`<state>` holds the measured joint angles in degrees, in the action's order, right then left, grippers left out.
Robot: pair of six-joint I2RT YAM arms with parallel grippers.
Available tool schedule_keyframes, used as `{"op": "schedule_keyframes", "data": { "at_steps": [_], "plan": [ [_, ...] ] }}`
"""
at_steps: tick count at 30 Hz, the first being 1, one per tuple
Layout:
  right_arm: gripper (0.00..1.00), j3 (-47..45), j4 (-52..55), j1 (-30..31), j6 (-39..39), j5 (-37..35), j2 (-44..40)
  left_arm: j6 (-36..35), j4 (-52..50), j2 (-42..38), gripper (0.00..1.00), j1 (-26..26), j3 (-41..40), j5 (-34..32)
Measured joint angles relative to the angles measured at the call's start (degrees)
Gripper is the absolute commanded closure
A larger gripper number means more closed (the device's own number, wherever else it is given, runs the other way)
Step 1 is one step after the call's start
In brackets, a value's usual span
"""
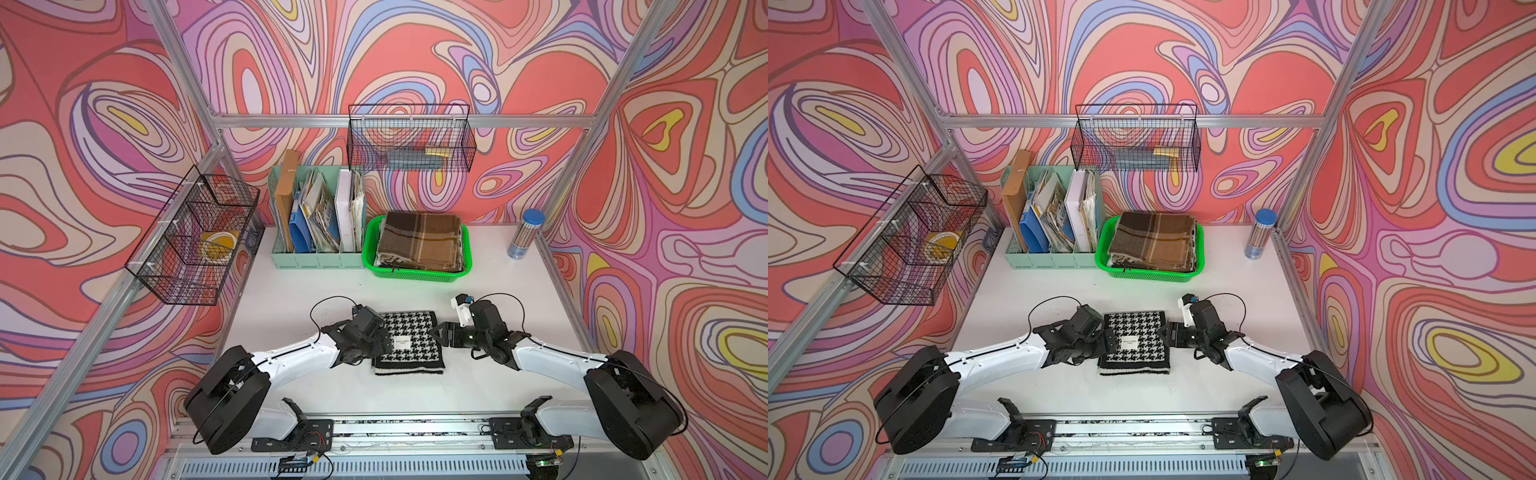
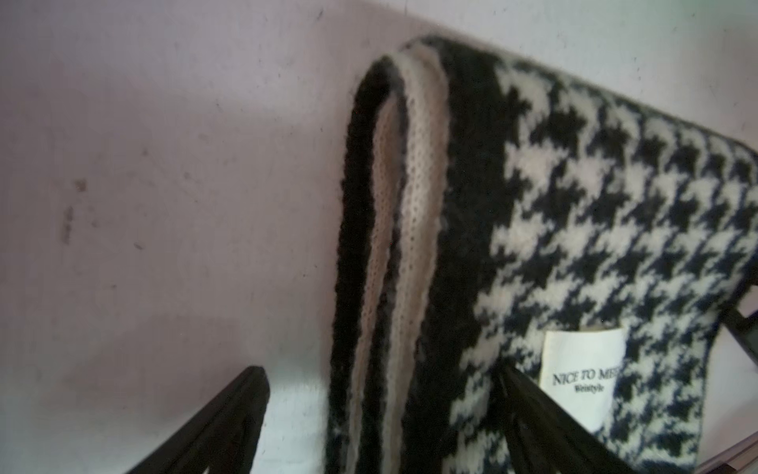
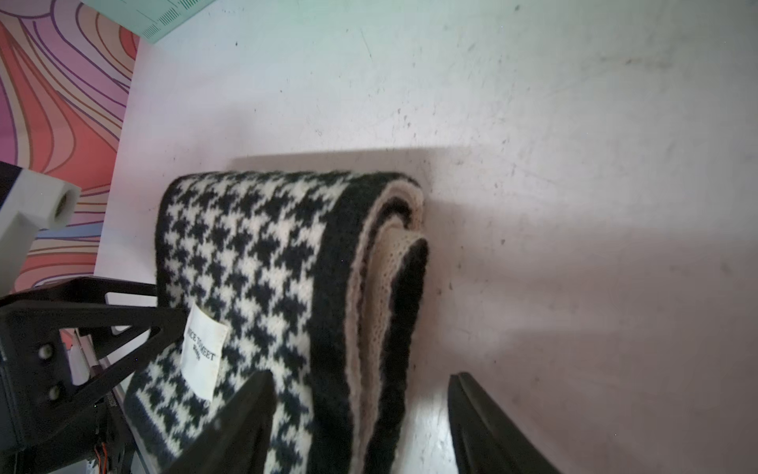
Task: Put the folded scarf in the basket
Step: Pick up the scarf at the center of the board.
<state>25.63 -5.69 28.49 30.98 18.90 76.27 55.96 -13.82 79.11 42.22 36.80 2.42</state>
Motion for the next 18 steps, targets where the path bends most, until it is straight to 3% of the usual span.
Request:
{"op": "schedule_keyframes", "data": {
  "at_steps": [8,18],
  "plan": [
    [0.35,2.2,-1.0,1.4,0.6,0.8,6.1,0.7,3.7,1.6,0.14,0.0,-0.2,1.6],
    [0.37,2.4,-2.3,1.6,1.0,1.7,6.3,0.4,5.3,0.7,0.21,0.0,-0.5,1.8]
  ]
}}
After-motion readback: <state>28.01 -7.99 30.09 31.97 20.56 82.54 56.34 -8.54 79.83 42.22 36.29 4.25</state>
